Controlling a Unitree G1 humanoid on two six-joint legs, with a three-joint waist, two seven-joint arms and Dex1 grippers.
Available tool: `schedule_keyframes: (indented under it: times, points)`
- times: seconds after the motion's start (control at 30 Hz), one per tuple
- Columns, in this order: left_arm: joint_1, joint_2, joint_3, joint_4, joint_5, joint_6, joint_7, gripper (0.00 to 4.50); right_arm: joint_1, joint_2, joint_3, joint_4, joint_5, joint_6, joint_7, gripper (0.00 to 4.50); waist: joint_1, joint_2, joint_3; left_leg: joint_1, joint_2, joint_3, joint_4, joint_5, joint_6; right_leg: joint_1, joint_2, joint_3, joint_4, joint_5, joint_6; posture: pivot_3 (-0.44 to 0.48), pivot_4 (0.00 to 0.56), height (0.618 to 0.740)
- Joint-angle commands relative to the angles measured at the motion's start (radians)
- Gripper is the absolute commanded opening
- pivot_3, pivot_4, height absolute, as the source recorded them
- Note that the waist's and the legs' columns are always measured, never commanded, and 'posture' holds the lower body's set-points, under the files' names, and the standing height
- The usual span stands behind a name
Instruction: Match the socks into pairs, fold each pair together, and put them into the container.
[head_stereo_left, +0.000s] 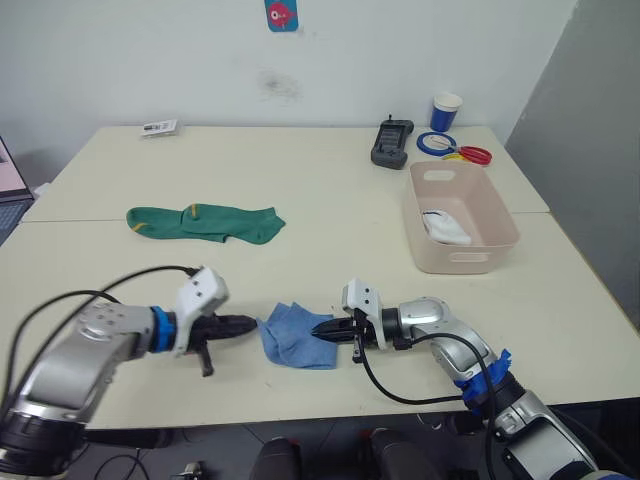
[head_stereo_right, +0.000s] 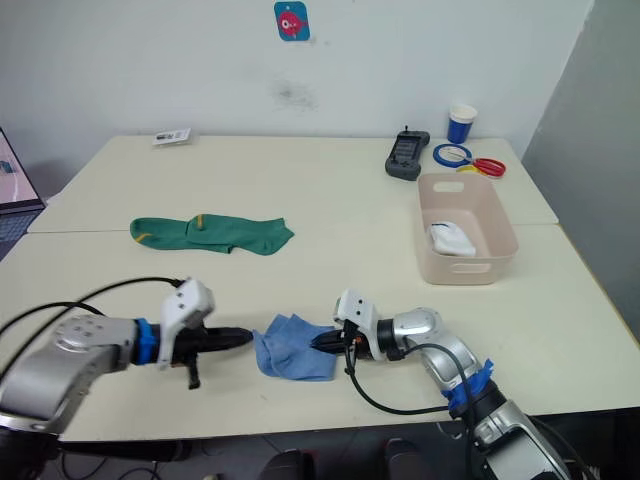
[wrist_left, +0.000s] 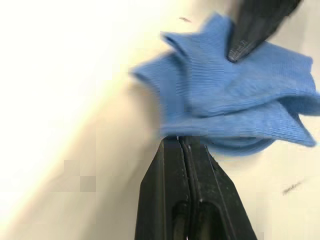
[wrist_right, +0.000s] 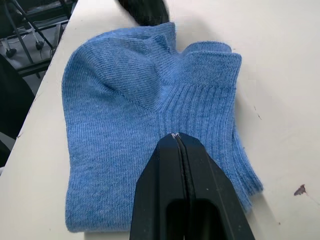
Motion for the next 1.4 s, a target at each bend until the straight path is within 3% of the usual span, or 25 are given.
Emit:
schedule_keyframes:
  times: [0.03, 0.2, 0.5, 0.67, 0.77, 0.97, 1.13, 1.4]
  points:
    - [-0.046, -0.017, 0.065, -0.056, -0.099, 0.030, -0.014, 0.00, 0.004, -0.002, 0.002, -0.001, -0.017, 0.005, 0.011, 0.02, 0.001, 0.000, 0.000, 0.000, 0.000, 0.000, 0.000, 0.000, 0.000, 0.000, -0.001, 0.000, 0.000, 0.000, 0.000, 0.000, 0.150, 0.740]
    - [-0.068, -0.071, 0.015, -0.149, -0.160, 0.096, 0.024, 0.00, 0.007, -0.006, -0.006, -0.021, -0.023, 0.020, 0.018, 0.02, 0.001, -0.001, 0.000, -0.001, -0.001, 0.000, 0.000, 0.000, 0.000, 0.000, -0.002, 0.000, 0.000, 0.000, 0.000, 0.000, 0.150, 0.740]
    - [0.034, -0.071, -0.202, -0.076, 0.095, -0.102, 0.048, 0.00, 0.014, -0.020, -0.011, -0.076, -0.017, 0.066, 0.017, 0.02, 0.003, -0.001, 0.000, 0.000, -0.001, 0.000, 0.000, 0.000, 0.000, 0.000, -0.001, 0.000, 0.000, 0.000, 0.000, 0.000, 0.150, 0.740]
    - [0.034, -0.101, -0.239, 0.013, 0.165, -0.187, 0.062, 0.00, 0.009, -0.046, -0.080, -0.205, 0.053, 0.263, -0.022, 0.02, 0.004, 0.000, 0.000, 0.000, -0.001, 0.000, 0.000, 0.000, 0.000, 0.000, -0.002, 0.000, 0.000, 0.000, 0.000, 0.000, 0.150, 0.740]
    - [0.044, -0.117, -0.247, 0.012, 0.161, -0.184, 0.060, 0.00, -0.006, -0.050, -0.163, -0.308, 0.169, 0.521, -0.056, 0.64, 0.004, 0.000, 0.000, 0.000, -0.001, 0.000, 0.000, 0.000, 0.000, 0.001, -0.003, 0.000, 0.000, 0.000, 0.000, 0.000, 0.150, 0.740]
    - [0.078, -0.112, -0.235, -0.001, 0.156, -0.182, 0.060, 0.00, -0.029, -0.058, -0.291, -0.444, 0.350, 1.090, -0.170, 2.76, 0.003, 0.000, -0.001, 0.000, -0.001, 0.000, 0.000, 0.000, 0.000, 0.001, -0.004, 0.000, 0.000, 0.000, 0.000, 0.000, 0.150, 0.740]
    - [0.096, -0.120, -0.232, -0.022, 0.157, -0.178, 0.073, 0.00, -0.036, 0.033, -0.372, -0.396, 0.387, 1.291, -0.284, 4.48, 0.000, 0.001, -0.001, 0.000, -0.001, 0.000, 0.000, 0.000, 0.000, 0.001, -0.004, 0.000, 0.000, 0.000, 0.000, 0.000, 0.150, 0.740]
    - [0.133, -0.117, -0.220, -0.055, 0.149, -0.173, 0.086, 0.00, -0.081, 0.219, -0.476, -0.187, 0.505, 1.298, -0.453, 4.48, -0.004, 0.001, -0.001, 0.000, -0.001, 0.000, -0.001, 0.000, 0.000, 0.001, -0.003, 0.000, 0.000, 0.000, 0.000, 0.000, 0.150, 0.740]
